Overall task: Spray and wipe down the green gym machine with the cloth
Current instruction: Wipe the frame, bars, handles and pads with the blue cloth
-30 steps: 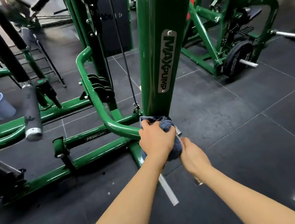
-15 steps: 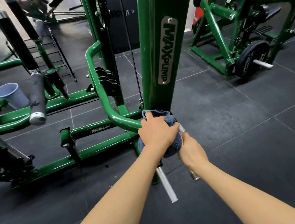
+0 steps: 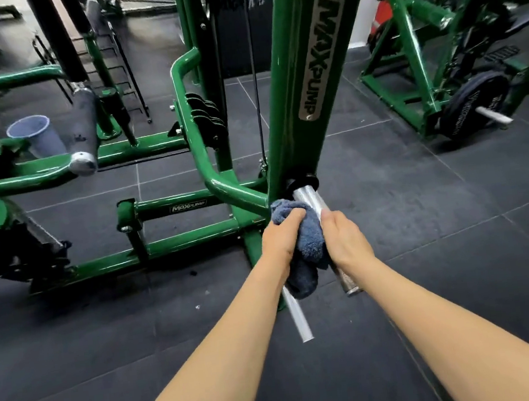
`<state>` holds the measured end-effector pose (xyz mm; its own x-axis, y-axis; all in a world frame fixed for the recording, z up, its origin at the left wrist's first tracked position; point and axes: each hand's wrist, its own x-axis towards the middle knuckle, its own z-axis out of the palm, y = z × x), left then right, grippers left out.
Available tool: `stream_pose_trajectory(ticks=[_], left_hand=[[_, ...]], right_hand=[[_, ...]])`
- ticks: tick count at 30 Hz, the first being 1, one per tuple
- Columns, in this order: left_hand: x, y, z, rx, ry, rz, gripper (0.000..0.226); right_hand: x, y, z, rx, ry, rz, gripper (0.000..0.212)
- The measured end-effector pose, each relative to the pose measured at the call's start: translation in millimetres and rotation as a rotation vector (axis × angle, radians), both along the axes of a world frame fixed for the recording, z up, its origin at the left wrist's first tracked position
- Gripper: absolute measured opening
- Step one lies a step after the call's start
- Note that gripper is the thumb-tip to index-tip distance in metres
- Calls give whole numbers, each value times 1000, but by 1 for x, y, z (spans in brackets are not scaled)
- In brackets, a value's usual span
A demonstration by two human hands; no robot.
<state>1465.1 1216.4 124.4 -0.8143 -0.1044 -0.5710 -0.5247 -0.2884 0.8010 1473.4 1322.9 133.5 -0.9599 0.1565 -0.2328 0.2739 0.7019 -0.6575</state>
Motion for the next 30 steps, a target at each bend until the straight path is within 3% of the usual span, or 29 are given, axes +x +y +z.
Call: stream_pose_trajectory(ticks=[6,10,13,17,23,28,30], left_hand=[[79,20,-18,179,-142,-83,61],[106,29,-17,208,-136,-64,25],[98,30,-15,78,-46,-45,8],[76,30,-12,-170,75,-78,13],[26,21,-8,-462,152,-32,27],[-21,6,9,-666,126,-127,46],[-23,7,5,-650,99,-138,50]], right_hand=[[1,-3,6,-31,-32,8,51],[3,-3,6,-41,-67,-3,50],[3,-3,6,-74,-69,-20,49],[1,-2,2,-94,-50,-26,50],[-3,0,-5,-94,-46,-30,50],[-3,0,-3,-34,-58,-20,49],[-2,-1,-2,-29,-59,-12,51]])
